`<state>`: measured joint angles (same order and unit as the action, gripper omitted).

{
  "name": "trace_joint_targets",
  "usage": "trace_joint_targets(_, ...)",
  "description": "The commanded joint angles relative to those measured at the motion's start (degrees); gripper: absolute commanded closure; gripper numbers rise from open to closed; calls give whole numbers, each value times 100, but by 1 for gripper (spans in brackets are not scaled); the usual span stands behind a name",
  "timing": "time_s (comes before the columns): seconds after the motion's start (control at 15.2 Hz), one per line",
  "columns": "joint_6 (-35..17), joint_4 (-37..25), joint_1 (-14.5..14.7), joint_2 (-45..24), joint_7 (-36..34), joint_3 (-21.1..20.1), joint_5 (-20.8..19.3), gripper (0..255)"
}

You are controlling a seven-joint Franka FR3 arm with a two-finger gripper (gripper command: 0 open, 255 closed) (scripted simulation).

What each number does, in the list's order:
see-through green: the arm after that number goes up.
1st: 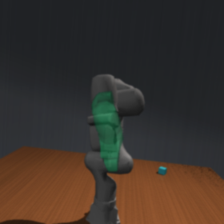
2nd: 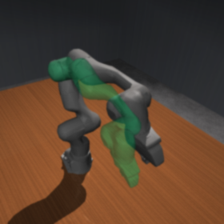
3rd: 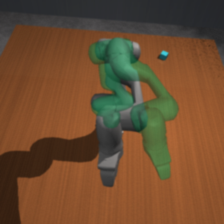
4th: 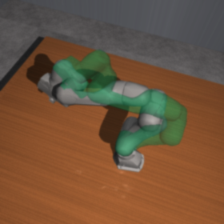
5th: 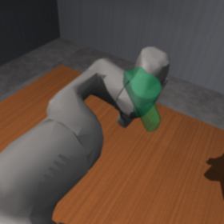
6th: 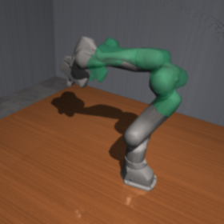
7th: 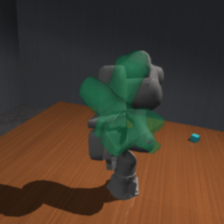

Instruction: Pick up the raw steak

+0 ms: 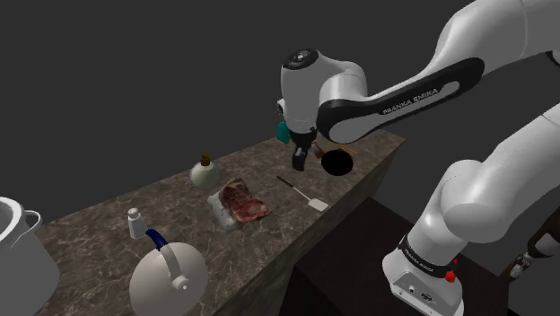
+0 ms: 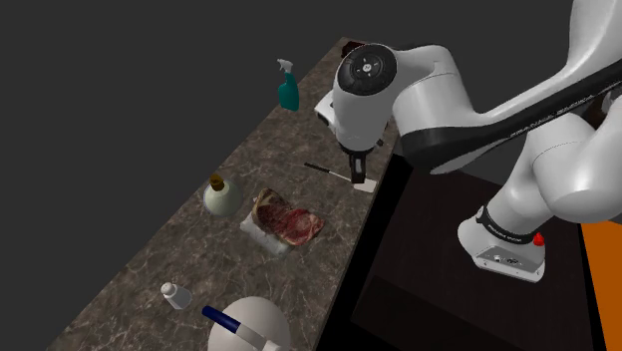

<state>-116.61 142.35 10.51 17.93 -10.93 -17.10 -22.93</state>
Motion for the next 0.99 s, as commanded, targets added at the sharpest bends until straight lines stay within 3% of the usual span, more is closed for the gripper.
trace_joint_targets(0.0,-252,-37,30,-372,-246,-230,-386,0)
trace_joint_targets(0.53,-646,-519,224,-2187,-1575,-849,-2529,0)
trace_joint_targets(0.92,-361,-1112,764,-3675,-2456,-824,-4229,0)
